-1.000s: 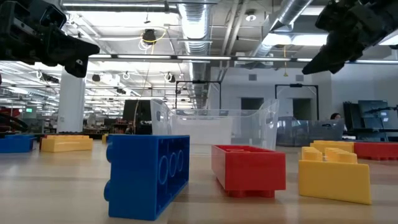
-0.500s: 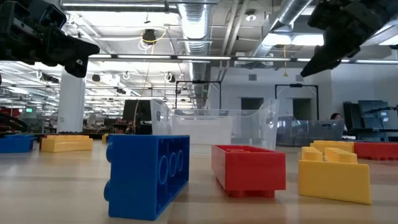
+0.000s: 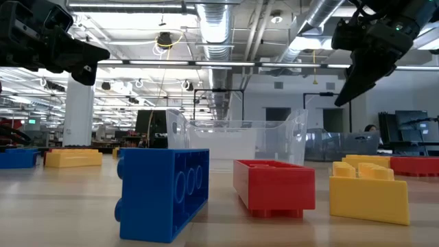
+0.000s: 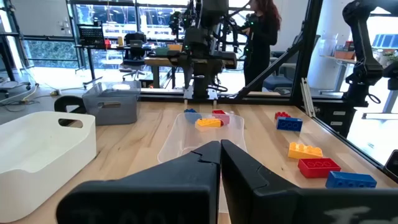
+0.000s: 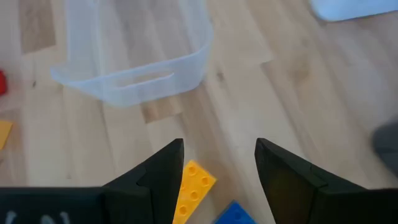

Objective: Sort & place blocks by color
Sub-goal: Put the middle right yellow block into the black bin

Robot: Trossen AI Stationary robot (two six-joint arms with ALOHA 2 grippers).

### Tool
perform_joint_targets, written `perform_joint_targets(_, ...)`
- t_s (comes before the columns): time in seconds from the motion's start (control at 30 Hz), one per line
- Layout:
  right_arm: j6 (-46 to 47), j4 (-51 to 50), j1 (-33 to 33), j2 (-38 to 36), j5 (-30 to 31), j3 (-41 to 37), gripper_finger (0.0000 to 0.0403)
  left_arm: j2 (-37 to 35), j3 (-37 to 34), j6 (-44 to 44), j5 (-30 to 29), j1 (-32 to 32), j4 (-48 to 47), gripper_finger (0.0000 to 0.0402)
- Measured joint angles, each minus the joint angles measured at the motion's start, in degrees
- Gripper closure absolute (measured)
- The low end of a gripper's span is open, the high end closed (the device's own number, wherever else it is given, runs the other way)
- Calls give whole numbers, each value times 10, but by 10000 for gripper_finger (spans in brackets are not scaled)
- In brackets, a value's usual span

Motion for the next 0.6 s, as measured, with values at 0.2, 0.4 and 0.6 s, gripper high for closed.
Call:
perform_joint_targets(0.2,17,-2,13,45,-8,0,192,0,0,0,0,0,0,402)
perform_joint_targets(0.4,67,-19,12,89,-9,0,193,0,0,0,0,0,0,401)
perform_joint_targets(0.6,154,-16,11,126,-9,0,183,0,0,0,0,0,0,401)
